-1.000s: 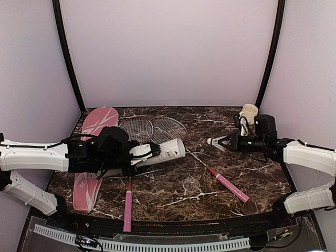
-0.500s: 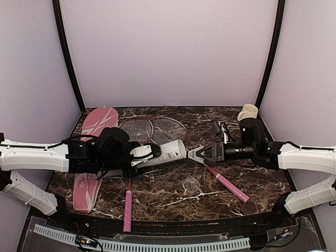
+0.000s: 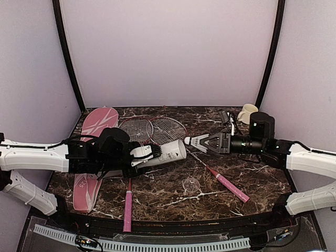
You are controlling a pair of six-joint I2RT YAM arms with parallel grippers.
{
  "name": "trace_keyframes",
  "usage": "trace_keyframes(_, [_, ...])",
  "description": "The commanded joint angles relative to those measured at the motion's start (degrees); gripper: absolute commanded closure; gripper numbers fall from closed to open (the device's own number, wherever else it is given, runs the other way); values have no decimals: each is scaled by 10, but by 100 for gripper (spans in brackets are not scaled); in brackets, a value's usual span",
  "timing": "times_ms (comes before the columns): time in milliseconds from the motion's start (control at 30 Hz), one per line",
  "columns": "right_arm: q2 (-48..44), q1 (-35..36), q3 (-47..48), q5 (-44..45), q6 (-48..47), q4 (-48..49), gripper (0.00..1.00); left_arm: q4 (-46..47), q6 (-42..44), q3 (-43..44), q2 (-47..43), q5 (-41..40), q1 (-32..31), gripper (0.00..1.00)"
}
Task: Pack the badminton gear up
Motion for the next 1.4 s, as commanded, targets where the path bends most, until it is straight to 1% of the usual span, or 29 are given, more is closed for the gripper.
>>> trace_keyframes(0, [-4,4,16,-16,-11,7,100,3,6,4,-10,-2,-3,37])
trace_keyframes(200, [23,14,36,-96,-16,-6,100,3,6,4,-8,-3,-3,37])
trace_keyframes(367, [39,20,37,-122,-10,10,100,3,7,4,-8,-2,-3,37])
trace_keyframes(667, [7,20,49,-112,-7,32,100,3,7,4,-7,0,-4,37])
trace_keyframes(933, [-1,20,46,-142,18,70,100,3,7,5,-8,-1,-5,37])
trace_keyframes(1133, [26,20,46,-146,8,53,100,3,7,4,-9,-1,-6,37])
trace_keyframes(1367, [62,20,53,-140,-23,-1,100,5,8,3,-8,-1,-6,37])
